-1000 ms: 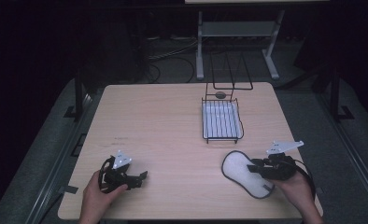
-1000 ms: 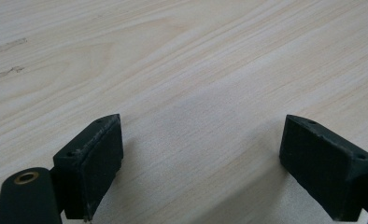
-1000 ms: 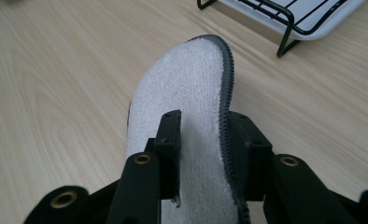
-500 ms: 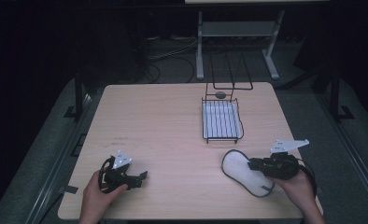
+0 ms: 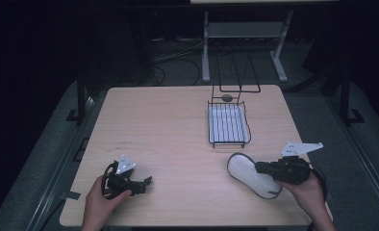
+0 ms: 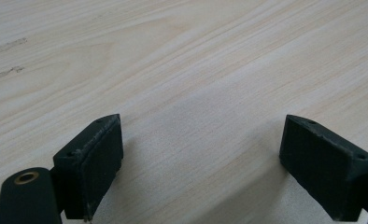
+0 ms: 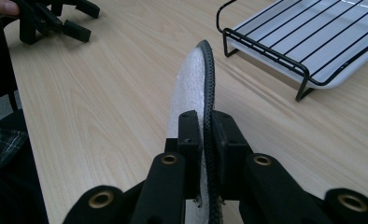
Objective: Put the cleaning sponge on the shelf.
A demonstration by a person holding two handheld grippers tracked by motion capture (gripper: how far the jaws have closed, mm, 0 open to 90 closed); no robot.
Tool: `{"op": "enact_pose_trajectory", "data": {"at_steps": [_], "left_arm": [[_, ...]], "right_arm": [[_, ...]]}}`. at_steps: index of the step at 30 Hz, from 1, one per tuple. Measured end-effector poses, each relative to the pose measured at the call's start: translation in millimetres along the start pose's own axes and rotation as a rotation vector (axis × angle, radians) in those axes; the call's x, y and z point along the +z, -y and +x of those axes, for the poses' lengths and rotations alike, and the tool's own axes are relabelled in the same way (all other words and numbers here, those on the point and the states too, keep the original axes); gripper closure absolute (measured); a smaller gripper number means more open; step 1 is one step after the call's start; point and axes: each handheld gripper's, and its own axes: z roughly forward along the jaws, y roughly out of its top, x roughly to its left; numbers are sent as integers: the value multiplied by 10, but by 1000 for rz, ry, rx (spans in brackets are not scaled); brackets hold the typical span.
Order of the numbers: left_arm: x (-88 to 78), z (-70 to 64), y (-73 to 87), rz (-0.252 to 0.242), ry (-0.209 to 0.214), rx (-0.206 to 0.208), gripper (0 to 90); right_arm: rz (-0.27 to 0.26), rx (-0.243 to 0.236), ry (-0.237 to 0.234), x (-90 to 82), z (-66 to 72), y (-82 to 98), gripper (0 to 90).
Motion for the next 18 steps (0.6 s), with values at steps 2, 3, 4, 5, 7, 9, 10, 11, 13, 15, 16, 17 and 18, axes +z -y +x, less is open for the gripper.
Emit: {"op": "enact_pose_trajectory", "data": {"at_steps": [2, 3, 4, 5, 7, 9, 10, 11, 13, 15, 16, 17, 18], "left_arm": [[0, 0, 0, 0, 0, 0, 127], [0, 0, 0, 0, 0, 0, 127], [0, 0, 0, -1, 0, -1, 127], [1, -1, 0, -1, 0, -1, 127], [1, -2, 0, -2, 0, -2, 127], [1, -2, 0, -2, 1, -3, 127], [1, -2, 0, -2, 1, -3, 127], [1, -1, 0, -2, 1, -2, 127], [1, -1, 0, -2, 0, -2, 127], [1, -1, 0, -2, 1, -2, 127], [1, -1, 0, -2, 0, -2, 127], [1, -1, 0, -2, 1, -2, 127], [1, -1, 0, -2, 0, -2, 127]], "right_arm": [[-11, 2, -3, -11, -4, -7, 827], [-11, 2, -3, -11, -4, -7, 827], [-16, 3, -4, -16, -7, -10, 828], [-24, 4, -2, -25, -12, -18, 828], [-28, 3, 1, -39, -16, -30, 829], [-35, 2, 4, -52, -22, -45, 830], [-40, 1, 5, -57, -26, -53, 829], [-43, 2, 6, -63, -31, -66, 830], [-47, -1, 10, -71, -44, -83, 830], [-54, -2, 16, -78, -58, -104, 830], [-63, -5, 21, -86, -74, -125, 830], [-63, -5, 21, -86, -74, -125, 830], [-68, -5, 19, -89, -84, -135, 830]]}}
